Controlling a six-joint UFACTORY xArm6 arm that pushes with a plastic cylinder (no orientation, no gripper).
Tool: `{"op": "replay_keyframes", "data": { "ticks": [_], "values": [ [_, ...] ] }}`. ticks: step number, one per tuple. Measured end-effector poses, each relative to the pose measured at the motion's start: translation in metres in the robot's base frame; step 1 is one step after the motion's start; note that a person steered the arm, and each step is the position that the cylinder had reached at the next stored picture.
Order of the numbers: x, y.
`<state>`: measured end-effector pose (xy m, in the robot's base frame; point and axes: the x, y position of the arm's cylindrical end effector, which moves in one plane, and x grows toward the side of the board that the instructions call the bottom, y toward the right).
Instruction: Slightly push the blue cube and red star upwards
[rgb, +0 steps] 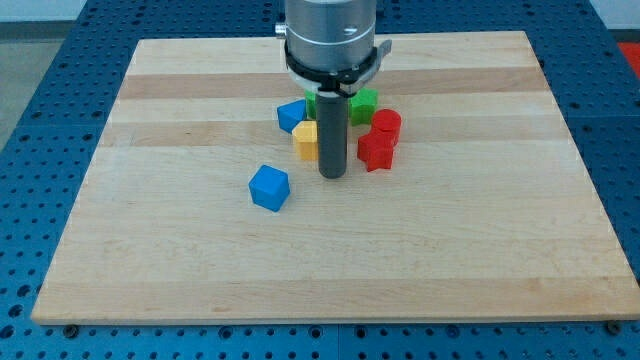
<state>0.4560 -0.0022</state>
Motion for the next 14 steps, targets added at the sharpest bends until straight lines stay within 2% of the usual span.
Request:
{"op": "replay_keyframes", "data": {
  "ticks": [2, 4, 6, 9, 11, 12, 14],
  "values": [
    [0.049, 0.0],
    [0.073, -0.041],
    [0.063, -0.083],
    [0.025, -0.081],
    [0.014, -0.1],
    [-0.007, -0.107],
    [-0.01, -0.087]
  ]
}}
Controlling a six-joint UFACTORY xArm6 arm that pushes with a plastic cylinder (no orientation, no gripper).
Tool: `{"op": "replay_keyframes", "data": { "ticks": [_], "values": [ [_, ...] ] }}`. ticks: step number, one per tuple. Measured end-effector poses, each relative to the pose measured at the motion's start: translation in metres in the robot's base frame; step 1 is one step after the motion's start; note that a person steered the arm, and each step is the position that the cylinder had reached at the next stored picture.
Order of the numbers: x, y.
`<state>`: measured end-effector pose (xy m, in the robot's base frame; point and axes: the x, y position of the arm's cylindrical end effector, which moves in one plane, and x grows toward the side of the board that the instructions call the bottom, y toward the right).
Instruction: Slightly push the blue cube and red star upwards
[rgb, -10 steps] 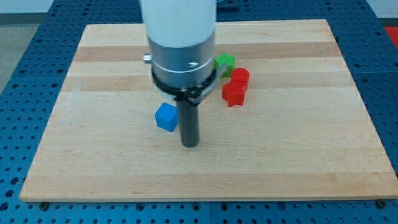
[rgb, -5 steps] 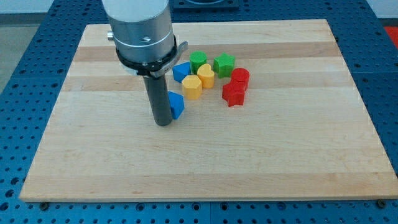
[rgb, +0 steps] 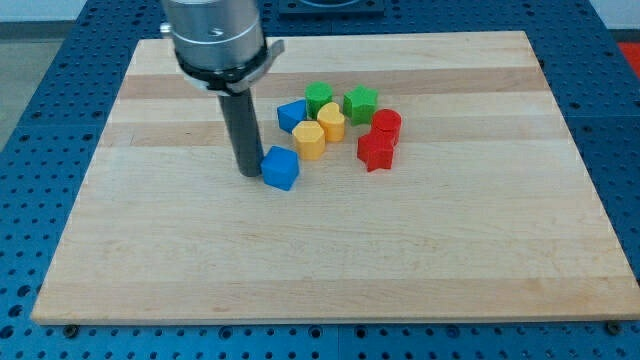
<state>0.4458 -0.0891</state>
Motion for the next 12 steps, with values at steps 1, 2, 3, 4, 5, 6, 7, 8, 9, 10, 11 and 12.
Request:
{"op": "replay_keyframes", "data": {
  "ticks": [1, 2, 3, 4, 5, 6, 7, 8, 9, 10, 11, 12],
  "values": [
    [0.005, 0.024],
    [0.022, 0.027],
    [0.055, 0.032],
    [0.057, 0.037],
    [0.041, 0.036],
    [0.031, 0.036],
    [0.027, 0.038],
    [0.025, 0.043],
    [0.021, 0.051],
    [0.016, 0.059],
    [0.015, 0.069],
    [0.019, 0.082]
  ]
}}
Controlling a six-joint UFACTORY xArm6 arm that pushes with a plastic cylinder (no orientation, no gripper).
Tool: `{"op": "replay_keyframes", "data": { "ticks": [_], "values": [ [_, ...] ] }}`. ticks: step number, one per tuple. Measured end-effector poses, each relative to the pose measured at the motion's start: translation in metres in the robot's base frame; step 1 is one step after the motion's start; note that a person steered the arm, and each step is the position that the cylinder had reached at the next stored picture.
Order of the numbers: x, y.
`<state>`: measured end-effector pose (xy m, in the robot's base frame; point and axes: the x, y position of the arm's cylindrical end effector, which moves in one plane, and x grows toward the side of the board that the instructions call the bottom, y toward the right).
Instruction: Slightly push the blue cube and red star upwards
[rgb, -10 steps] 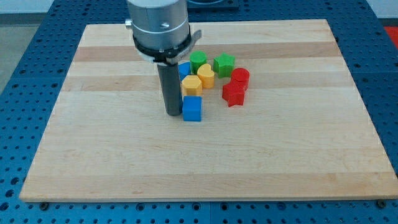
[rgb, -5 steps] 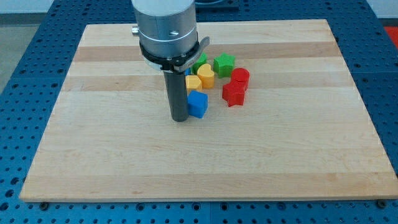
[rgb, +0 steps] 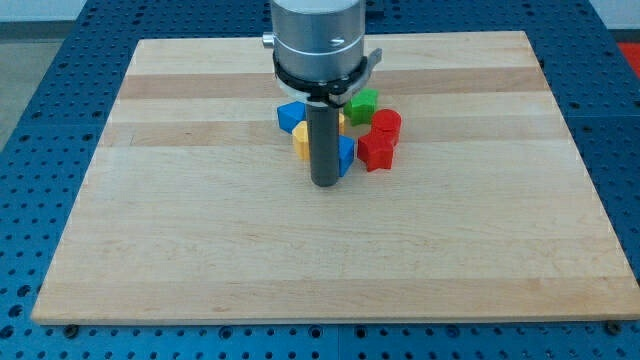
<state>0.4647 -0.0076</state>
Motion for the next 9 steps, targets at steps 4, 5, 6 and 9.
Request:
{"op": "replay_keyframes", "data": {
  "ticks": [4, 5, 6, 9],
  "values": [
    [-0.014, 0.012],
    [-0.011, 0.014],
    [0.006, 0.034],
    [0.001, 0.059]
  ]
}}
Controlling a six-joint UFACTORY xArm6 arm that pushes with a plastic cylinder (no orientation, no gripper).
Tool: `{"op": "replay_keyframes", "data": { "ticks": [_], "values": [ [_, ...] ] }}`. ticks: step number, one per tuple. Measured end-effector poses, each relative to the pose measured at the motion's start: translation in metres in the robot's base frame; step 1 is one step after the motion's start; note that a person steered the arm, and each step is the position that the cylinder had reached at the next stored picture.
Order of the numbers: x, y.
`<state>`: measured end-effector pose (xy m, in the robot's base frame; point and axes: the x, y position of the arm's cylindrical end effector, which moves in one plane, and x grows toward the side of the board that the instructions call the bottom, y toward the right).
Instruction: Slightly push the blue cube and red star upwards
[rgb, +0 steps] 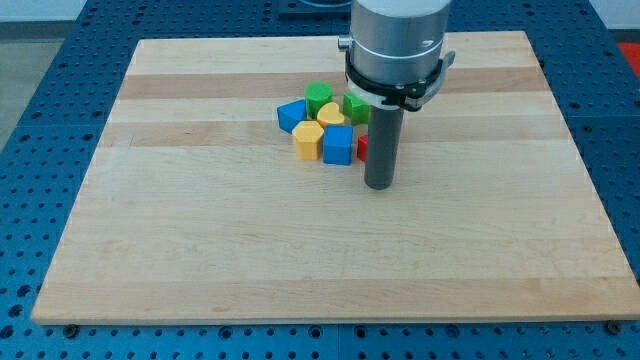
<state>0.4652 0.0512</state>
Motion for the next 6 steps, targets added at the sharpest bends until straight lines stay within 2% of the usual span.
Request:
{"op": "replay_keyframes", "data": {
  "ticks": [3, 6],
  "values": [
    [-0.021, 0.0],
    [-0.023, 0.0]
  ]
}}
